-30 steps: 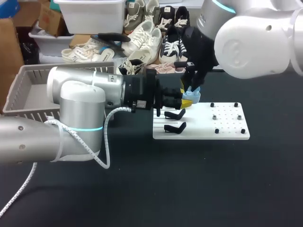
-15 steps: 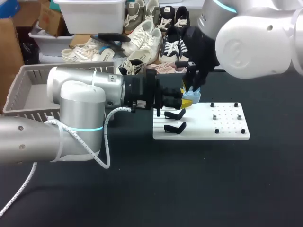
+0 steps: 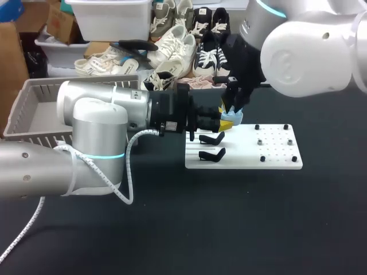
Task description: Pick up each earbud case from the left stands, insert the matching earbuds, close the lid, and place the case in the box.
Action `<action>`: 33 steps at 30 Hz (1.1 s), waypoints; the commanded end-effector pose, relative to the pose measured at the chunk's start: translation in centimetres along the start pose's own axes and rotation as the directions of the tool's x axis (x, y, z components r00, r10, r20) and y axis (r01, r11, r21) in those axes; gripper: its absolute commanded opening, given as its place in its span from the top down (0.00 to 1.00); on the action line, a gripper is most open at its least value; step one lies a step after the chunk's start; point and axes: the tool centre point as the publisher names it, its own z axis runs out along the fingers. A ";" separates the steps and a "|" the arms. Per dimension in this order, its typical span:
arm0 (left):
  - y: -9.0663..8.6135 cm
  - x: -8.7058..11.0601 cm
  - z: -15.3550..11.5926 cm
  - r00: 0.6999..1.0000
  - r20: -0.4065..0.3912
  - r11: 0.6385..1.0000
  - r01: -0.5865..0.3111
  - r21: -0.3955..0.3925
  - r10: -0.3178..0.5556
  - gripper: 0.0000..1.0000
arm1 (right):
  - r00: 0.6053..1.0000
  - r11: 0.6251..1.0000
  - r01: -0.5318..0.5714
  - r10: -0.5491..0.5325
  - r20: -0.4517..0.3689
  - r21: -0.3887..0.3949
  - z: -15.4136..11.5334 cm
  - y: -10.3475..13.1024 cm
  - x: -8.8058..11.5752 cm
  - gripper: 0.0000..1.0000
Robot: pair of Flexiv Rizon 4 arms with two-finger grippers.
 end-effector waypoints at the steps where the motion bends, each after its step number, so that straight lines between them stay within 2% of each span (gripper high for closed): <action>1: 0.0 0.0 0.0 1.000 0.002 1.000 -0.001 -0.002 0.001 1.00 | 1.000 1.000 -0.002 0.002 0.004 0.003 0.1 0.1 0.0 1.00; 33: 0.0 0.0 0.0 1.000 0.002 1.000 -0.001 -0.002 0.001 1.00 | 1.000 1.000 0.002 -0.003 0.012 0.007 -0.1 0.2 -0.6 1.00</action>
